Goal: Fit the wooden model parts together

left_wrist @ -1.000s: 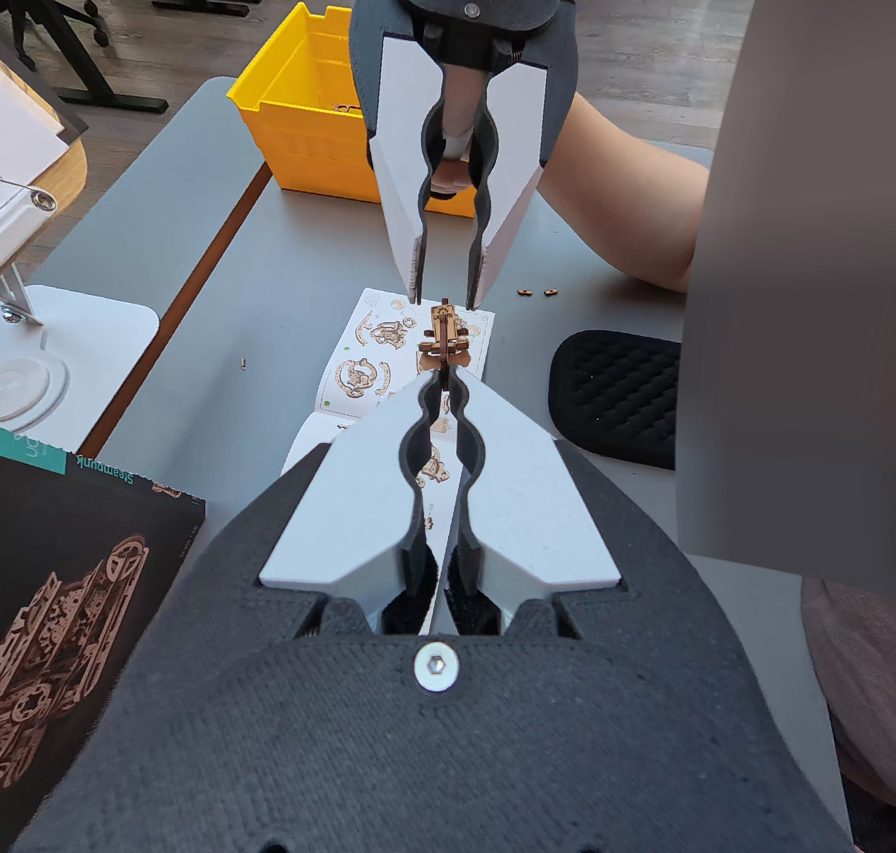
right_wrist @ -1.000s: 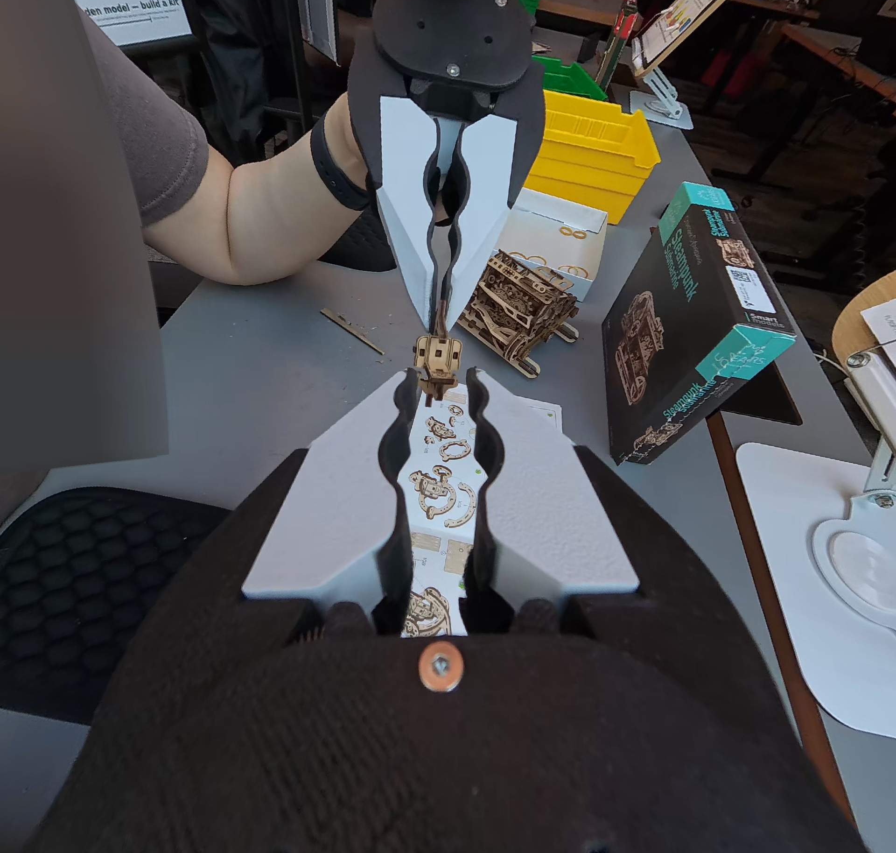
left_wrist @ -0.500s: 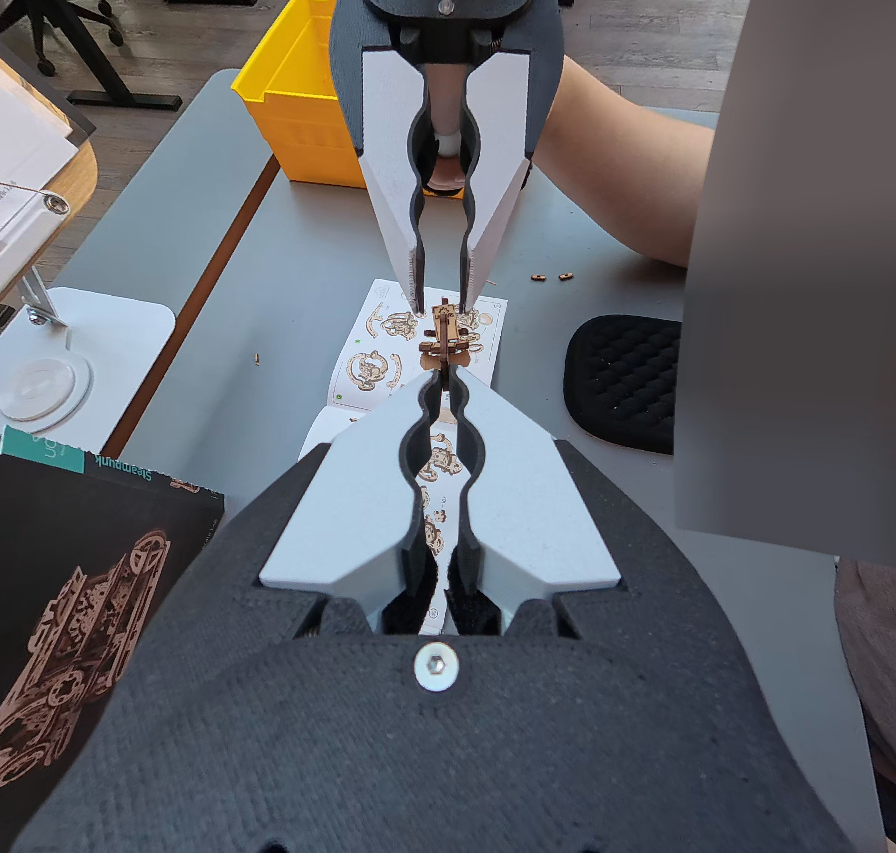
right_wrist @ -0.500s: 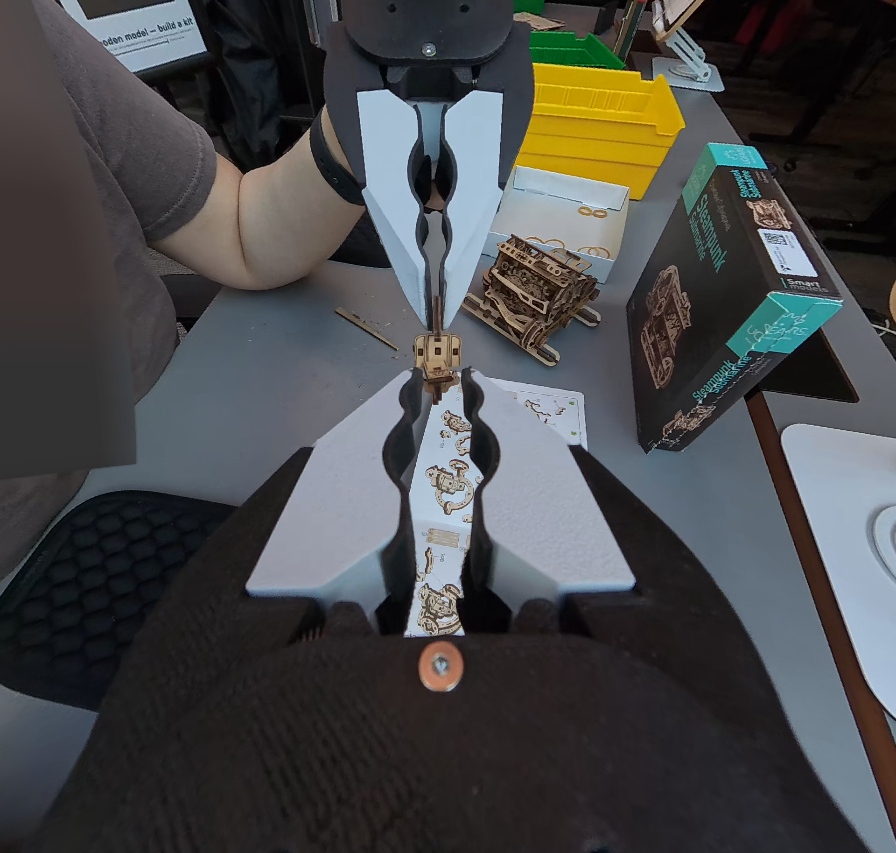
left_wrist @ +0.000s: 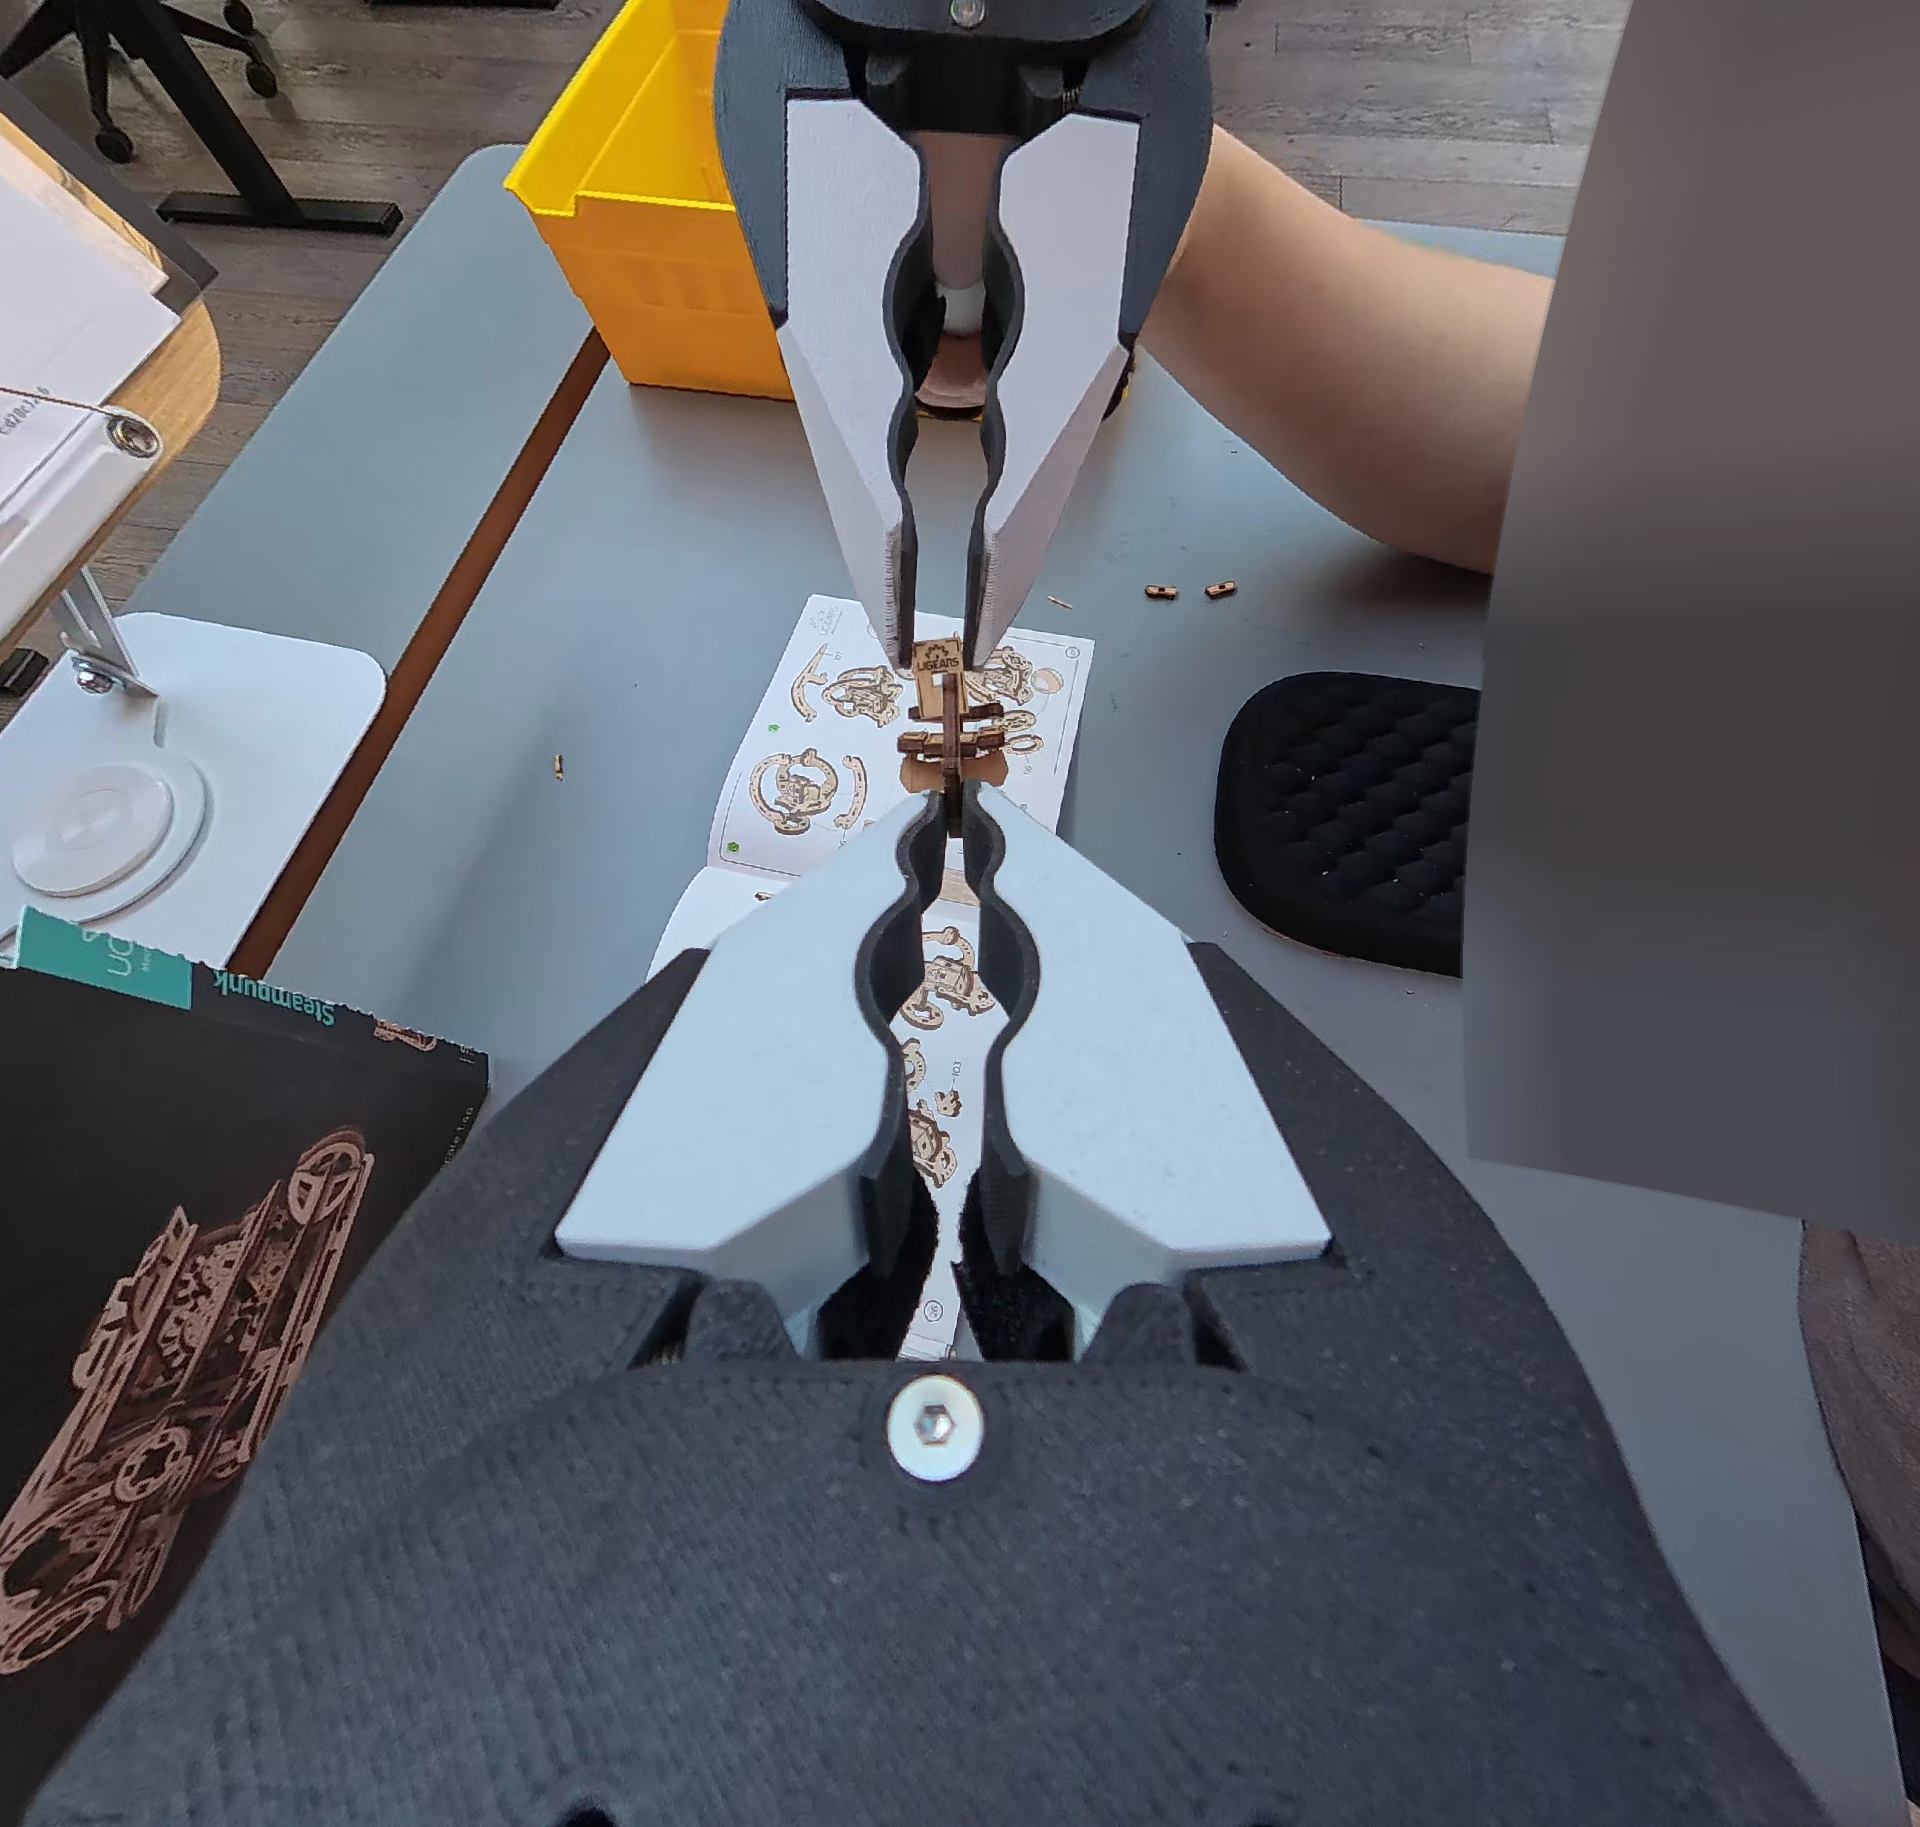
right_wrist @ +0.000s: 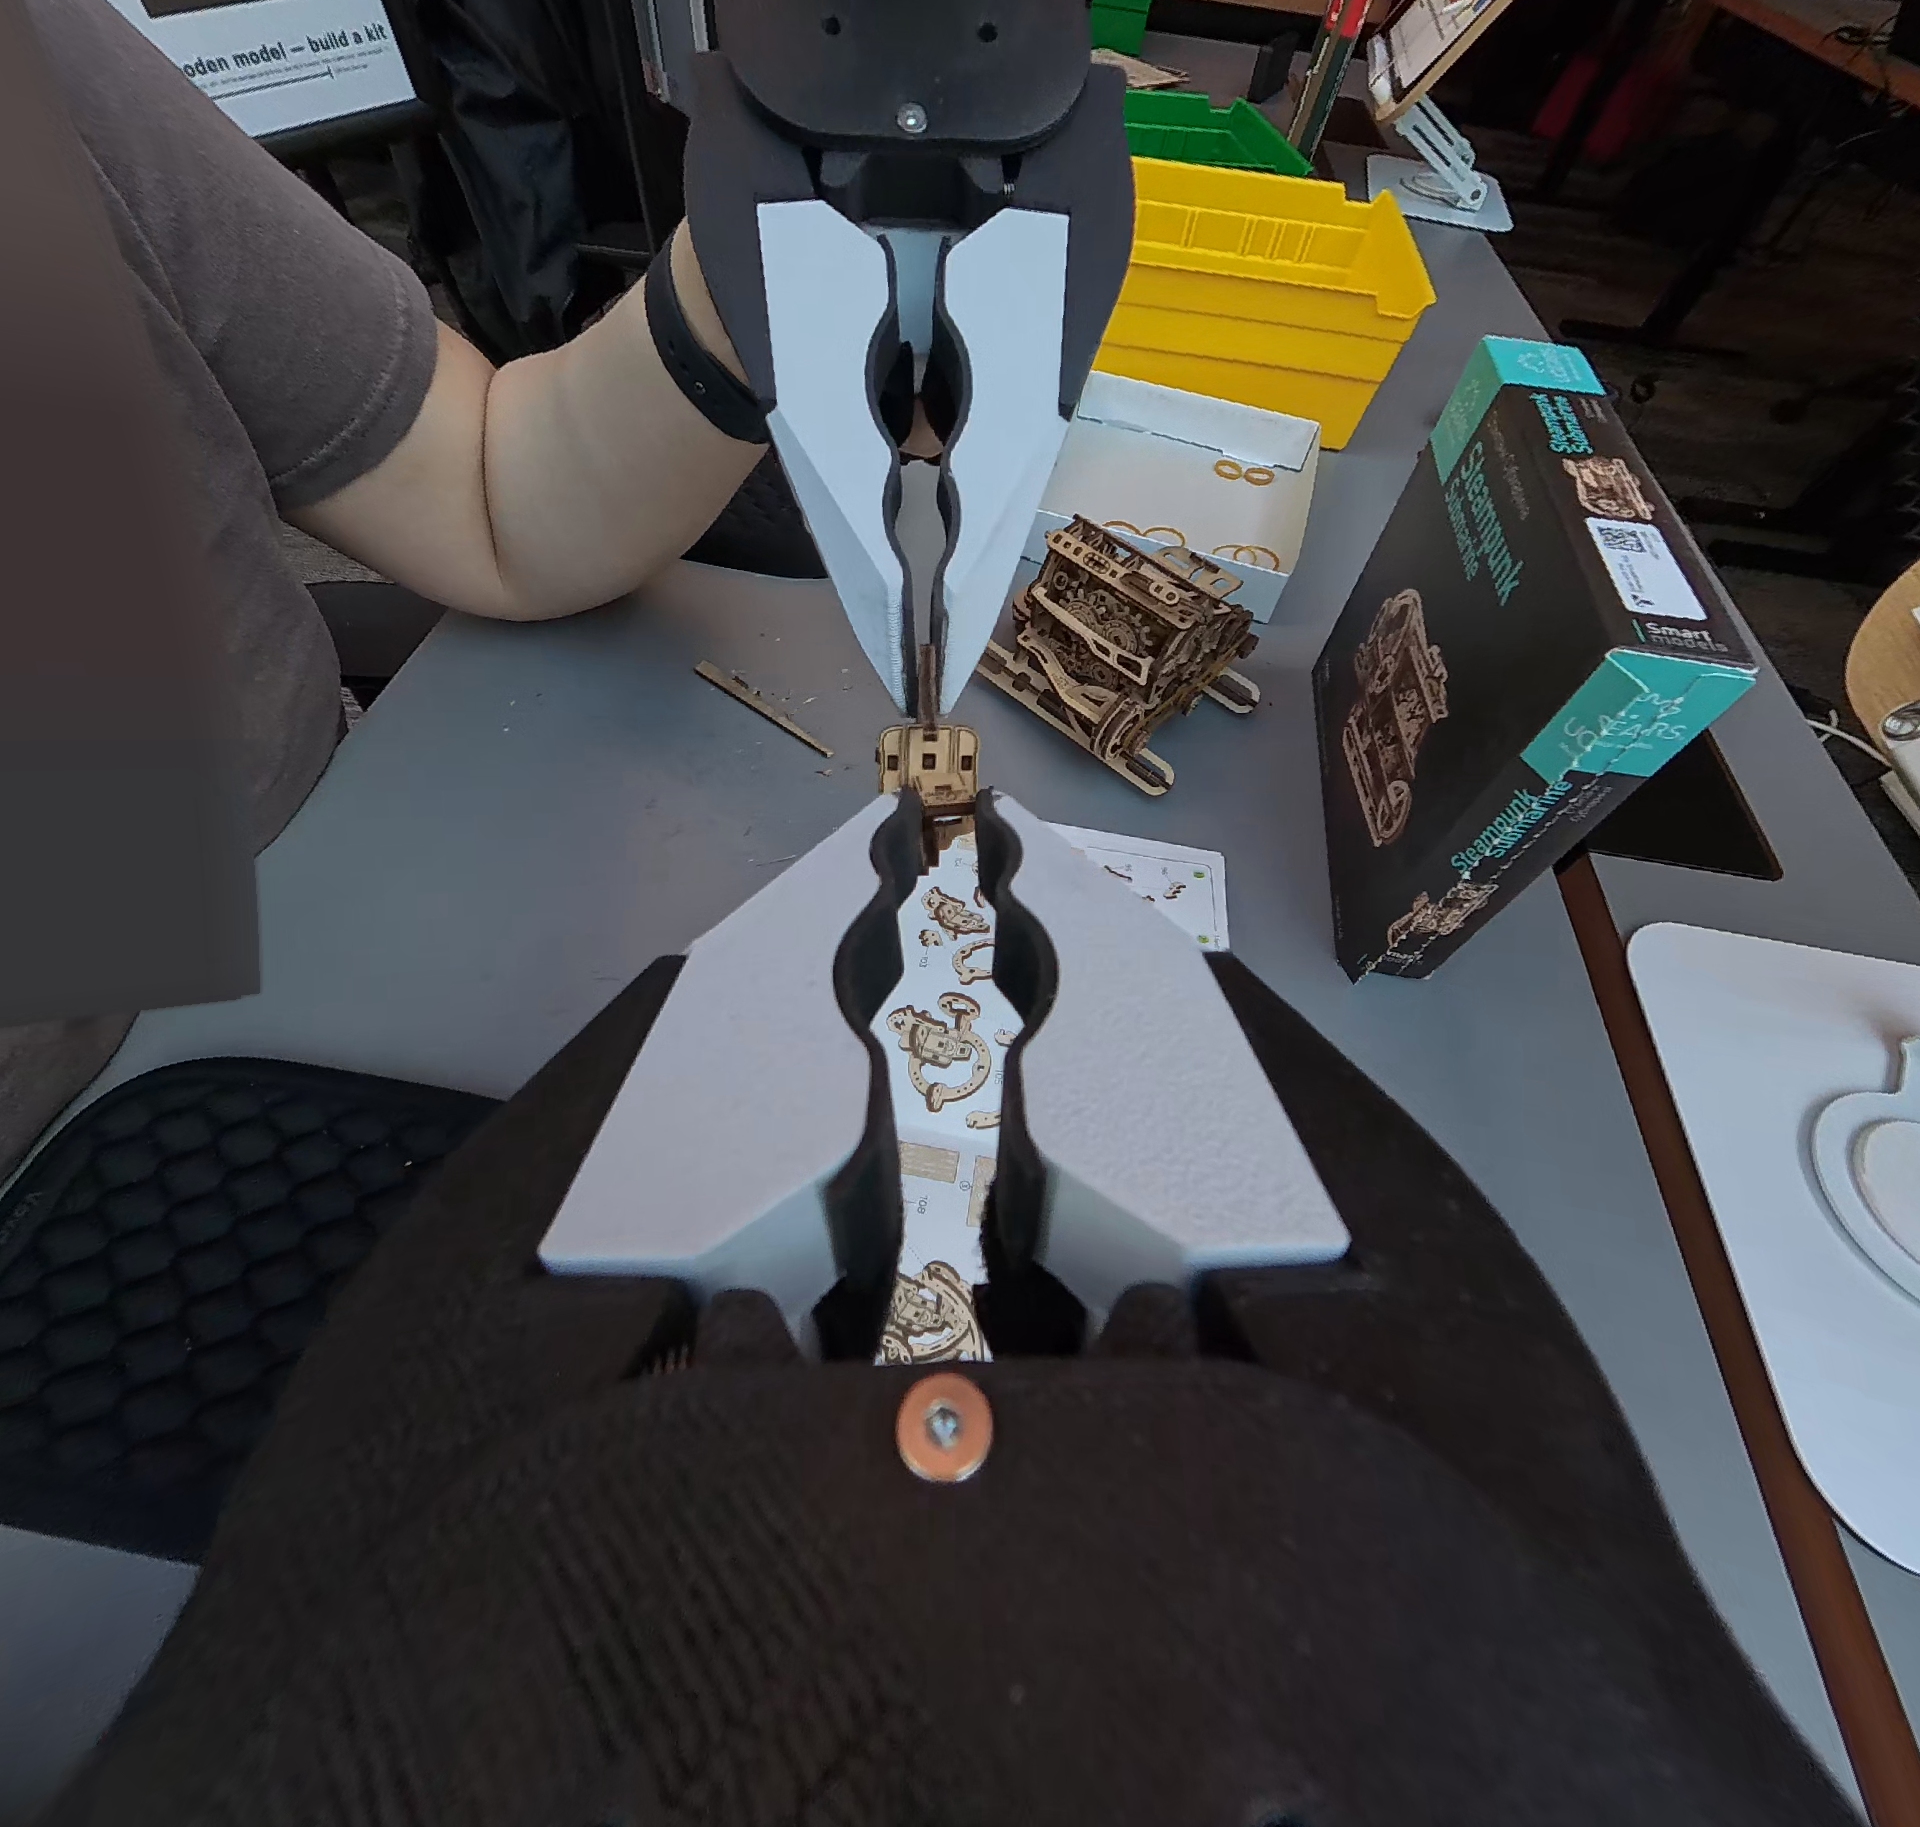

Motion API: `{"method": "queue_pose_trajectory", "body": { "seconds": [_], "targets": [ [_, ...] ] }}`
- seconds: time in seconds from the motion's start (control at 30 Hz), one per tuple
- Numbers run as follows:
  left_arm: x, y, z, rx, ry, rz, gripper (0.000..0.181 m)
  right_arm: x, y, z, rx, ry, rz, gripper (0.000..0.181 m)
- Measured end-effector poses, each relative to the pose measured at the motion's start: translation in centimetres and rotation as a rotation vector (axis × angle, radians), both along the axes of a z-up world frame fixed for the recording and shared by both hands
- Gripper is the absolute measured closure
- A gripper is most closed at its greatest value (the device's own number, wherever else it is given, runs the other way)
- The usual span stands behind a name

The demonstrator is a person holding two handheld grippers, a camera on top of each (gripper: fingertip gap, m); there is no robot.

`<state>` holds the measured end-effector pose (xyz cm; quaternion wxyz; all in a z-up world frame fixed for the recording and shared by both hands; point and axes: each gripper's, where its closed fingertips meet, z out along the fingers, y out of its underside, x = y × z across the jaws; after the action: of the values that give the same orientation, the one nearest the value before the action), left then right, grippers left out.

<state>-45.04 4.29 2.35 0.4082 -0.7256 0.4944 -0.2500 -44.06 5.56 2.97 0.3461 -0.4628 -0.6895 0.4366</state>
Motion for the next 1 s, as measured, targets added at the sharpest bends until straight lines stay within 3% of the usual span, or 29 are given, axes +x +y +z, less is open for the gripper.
{"method": "queue_pose_trajectory", "body": {
  "seconds": [1.0],
  "targets": [
    [-0.1, 0.5, -0.9, 0.012, 0.055, 0.022, 0.181, 0.0, 0.3, -1.3, 0.113, -0.102, -0.055, 0.173]
  ]
}}
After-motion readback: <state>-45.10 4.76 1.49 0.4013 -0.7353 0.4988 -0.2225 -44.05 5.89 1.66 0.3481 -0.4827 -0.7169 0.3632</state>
